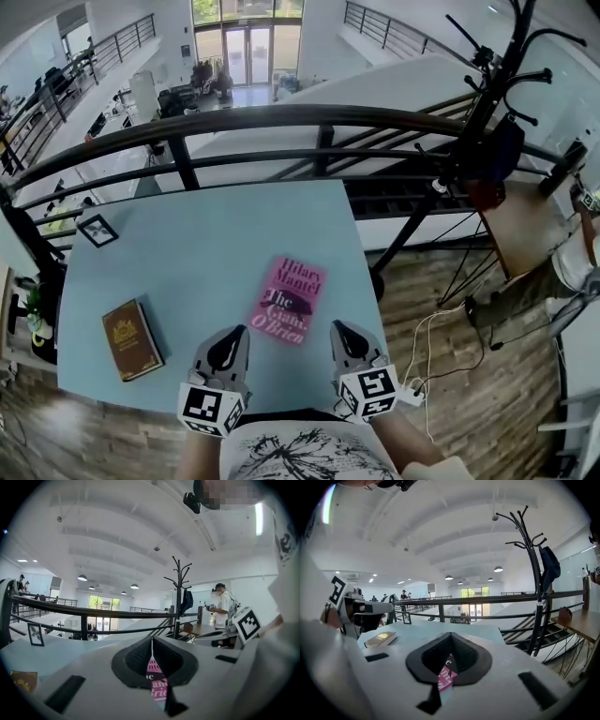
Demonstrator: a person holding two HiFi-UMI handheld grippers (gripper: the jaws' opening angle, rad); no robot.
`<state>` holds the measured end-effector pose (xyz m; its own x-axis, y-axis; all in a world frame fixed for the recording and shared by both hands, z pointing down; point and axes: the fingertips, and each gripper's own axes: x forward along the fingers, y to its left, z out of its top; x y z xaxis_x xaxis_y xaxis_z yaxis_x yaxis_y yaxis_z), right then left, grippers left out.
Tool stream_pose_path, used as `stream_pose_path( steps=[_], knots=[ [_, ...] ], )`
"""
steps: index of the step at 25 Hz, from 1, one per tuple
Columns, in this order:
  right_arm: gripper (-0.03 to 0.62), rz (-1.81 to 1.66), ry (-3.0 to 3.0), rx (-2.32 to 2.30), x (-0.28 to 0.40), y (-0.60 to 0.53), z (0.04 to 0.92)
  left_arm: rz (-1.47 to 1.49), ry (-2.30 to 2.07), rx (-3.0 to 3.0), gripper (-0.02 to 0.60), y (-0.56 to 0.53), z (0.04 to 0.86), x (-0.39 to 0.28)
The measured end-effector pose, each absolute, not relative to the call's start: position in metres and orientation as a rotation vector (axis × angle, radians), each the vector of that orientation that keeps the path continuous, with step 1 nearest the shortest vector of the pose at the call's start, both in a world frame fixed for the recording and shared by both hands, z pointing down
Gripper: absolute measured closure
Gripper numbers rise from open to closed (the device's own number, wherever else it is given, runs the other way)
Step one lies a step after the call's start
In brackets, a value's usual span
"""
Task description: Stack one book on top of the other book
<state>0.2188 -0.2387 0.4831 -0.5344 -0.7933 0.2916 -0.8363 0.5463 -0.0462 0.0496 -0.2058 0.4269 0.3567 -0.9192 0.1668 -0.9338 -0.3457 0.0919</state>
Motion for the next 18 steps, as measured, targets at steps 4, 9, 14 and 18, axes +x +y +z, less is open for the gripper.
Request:
stream_pose_path(
  steps=[4, 9, 14, 18],
  knots=[
    [0.6, 0.36, -2.493, 1.309, 0.208, -0.253, 0.504, 0.158, -1.632, 2.475, 0.571, -0.228, 0.436, 0.045],
    [0.6, 0.54, -2.39, 1.208, 0.187, -0.259, 0.544, 0.201, -1.571, 2.514, 0.571, -0.248, 0.444, 0.035],
    [0.584, 0.643, -2.283, 1.154, 0.169, -0.272, 0.594, 0.208, -1.509, 2.521, 0.571, -0.265, 0.47, 0.02],
    [0.415, 0.885, -2.179, 1.147, 0.166, -0.277, 0.642, 0.253, -1.471, 2.496, 0.571, -0.272, 0.493, 0.01]
  ],
)
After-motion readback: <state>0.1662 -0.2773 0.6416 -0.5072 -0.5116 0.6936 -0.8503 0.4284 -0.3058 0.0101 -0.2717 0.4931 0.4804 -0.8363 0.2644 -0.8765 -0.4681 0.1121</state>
